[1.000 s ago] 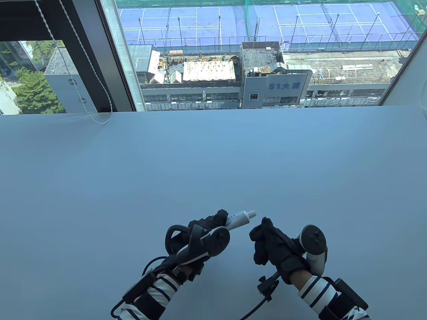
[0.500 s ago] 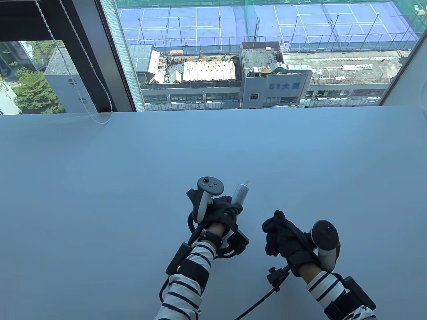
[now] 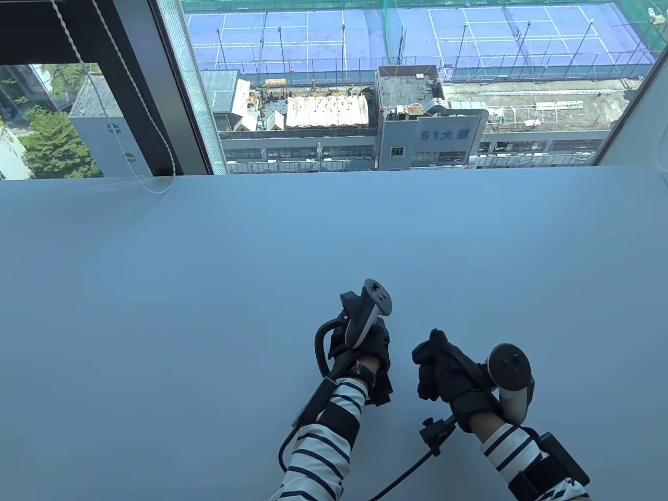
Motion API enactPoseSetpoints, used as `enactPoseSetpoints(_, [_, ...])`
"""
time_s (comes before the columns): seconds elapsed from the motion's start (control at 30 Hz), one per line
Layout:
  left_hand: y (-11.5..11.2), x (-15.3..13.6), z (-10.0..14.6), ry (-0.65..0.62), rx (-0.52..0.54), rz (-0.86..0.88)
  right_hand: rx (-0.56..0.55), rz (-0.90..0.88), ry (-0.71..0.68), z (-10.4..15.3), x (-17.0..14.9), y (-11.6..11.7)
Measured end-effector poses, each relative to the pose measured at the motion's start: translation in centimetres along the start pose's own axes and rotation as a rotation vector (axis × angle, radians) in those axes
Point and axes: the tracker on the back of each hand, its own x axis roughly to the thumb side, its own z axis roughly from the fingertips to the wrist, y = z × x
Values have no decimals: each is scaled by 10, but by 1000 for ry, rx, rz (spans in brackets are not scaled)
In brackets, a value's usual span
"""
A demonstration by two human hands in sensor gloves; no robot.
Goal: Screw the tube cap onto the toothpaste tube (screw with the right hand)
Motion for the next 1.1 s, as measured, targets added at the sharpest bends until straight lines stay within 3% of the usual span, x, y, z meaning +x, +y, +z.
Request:
enactPoseSetpoints(0.1, [-3,2,1,51,15,-194,-2,4,4,0,0,0])
enactPoseSetpoints(0.33, [-10,1,4,105,16,-332,0,10,18,0,-1,-1])
enactPoseSetpoints(0.73, [-11,-12,12,16,101,-406,9,25,28,1,-3,1])
enactPoseSetpoints(0.87, [-4,-23,18,-58,184,-435,0,49,8,0,-1,-1])
enactPoseSetpoints(1.1, [40,-95,47,-346,500,-316,2,680,-298,-4,40,-6])
